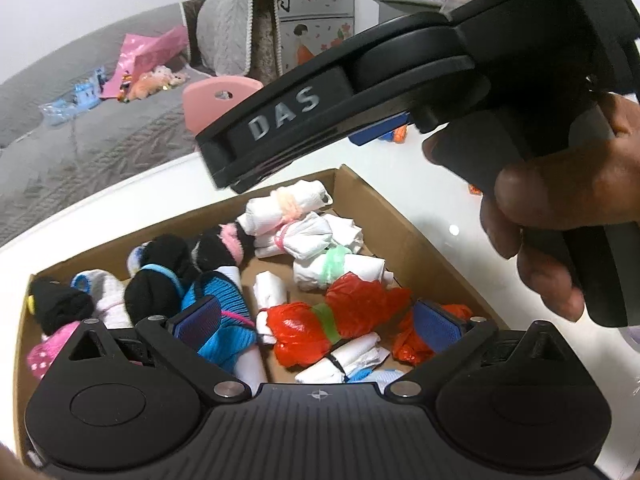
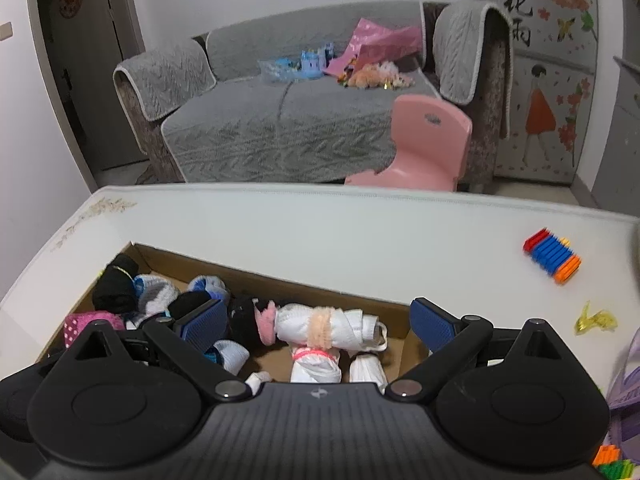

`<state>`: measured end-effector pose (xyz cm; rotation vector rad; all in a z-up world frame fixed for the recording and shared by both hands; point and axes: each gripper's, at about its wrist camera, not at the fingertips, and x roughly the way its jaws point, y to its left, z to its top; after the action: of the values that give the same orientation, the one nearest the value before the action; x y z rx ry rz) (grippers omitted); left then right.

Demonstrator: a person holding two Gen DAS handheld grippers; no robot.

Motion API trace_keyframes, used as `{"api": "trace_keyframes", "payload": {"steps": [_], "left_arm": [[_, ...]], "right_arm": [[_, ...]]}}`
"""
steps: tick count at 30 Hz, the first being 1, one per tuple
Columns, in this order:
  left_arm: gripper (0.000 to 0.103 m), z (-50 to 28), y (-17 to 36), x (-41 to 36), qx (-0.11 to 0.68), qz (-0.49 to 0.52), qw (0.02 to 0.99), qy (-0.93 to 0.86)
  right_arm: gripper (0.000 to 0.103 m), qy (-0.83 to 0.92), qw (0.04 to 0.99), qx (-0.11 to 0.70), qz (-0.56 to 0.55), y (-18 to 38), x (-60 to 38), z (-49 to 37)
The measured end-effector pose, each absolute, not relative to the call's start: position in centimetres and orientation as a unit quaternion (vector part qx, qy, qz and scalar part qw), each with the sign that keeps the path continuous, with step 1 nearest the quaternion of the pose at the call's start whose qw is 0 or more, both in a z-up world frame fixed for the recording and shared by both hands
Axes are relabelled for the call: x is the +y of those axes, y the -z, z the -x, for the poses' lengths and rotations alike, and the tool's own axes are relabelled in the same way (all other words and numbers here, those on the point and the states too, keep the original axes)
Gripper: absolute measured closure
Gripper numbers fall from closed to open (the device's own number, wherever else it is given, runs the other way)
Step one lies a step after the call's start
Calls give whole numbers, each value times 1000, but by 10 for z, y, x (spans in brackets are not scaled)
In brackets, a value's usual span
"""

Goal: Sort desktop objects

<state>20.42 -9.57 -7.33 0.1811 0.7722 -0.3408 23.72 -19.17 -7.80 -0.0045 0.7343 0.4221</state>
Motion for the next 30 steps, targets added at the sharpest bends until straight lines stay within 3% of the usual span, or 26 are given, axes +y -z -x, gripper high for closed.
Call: {"api": "trace_keyframes", "payload": {"steps": [15,21,30], "left_arm": [[0,-102,19,-42,296,-72,951,62],[0,-53,9,-28,237,-121,964,-6],[0,-43,11,2,221,-57,973,-21]], "right_arm": [[2,-231,933,256,-98,45,-230,-122],[1,-221,956,173,-91,68,-245,-43],[1,-222,965,115,-77,102,-244,-11]]}}
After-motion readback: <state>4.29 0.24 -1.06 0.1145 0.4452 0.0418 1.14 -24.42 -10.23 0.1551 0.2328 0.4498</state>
